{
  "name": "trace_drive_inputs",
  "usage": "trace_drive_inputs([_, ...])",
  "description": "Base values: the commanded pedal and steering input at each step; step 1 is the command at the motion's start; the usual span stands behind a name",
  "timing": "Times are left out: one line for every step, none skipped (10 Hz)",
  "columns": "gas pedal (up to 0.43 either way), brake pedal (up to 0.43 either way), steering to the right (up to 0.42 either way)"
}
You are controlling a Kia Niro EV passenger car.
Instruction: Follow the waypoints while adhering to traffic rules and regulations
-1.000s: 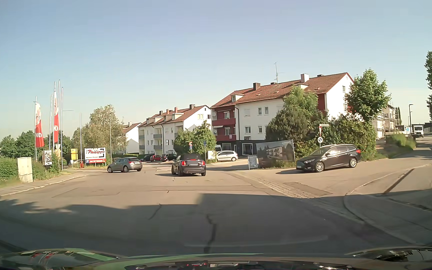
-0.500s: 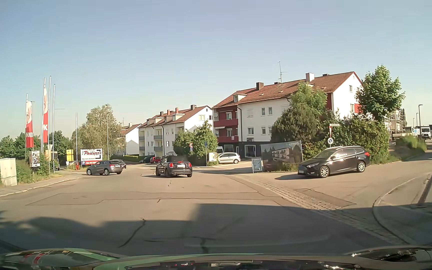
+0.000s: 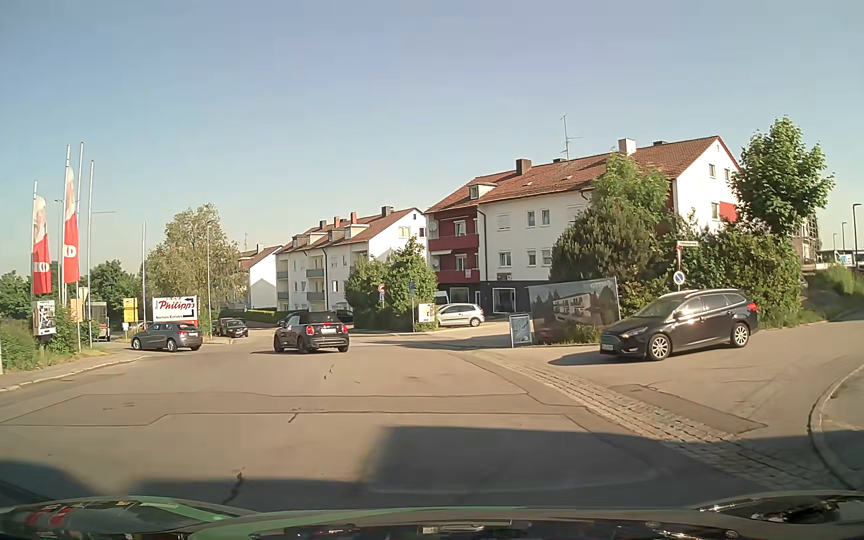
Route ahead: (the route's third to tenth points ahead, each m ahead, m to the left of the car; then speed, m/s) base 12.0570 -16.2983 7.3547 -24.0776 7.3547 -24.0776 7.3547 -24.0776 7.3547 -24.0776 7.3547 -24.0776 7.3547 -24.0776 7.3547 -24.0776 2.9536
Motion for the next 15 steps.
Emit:
trace_drive_inputs([0.000,0.165,0.022])
trace_drive_inputs([0.000,0.152,0.041])
trace_drive_inputs([0.000,0.152,0.070])
trace_drive_inputs([0.000,0.152,0.097])
trace_drive_inputs([0.000,0.152,0.131])
trace_drive_inputs([0.000,0.152,0.170])
trace_drive_inputs([0.000,0.159,0.203])
trace_drive_inputs([0.000,0.159,0.231])
trace_drive_inputs([0.000,0.159,0.261])
trace_drive_inputs([0.000,0.159,0.298])
trace_drive_inputs([0.000,0.159,0.332])
trace_drive_inputs([0.000,0.159,0.368])
trace_drive_inputs([0.000,0.159,0.417])
trace_drive_inputs([0.000,0.159,0.454])
trace_drive_inputs([0.000,0.165,0.495])
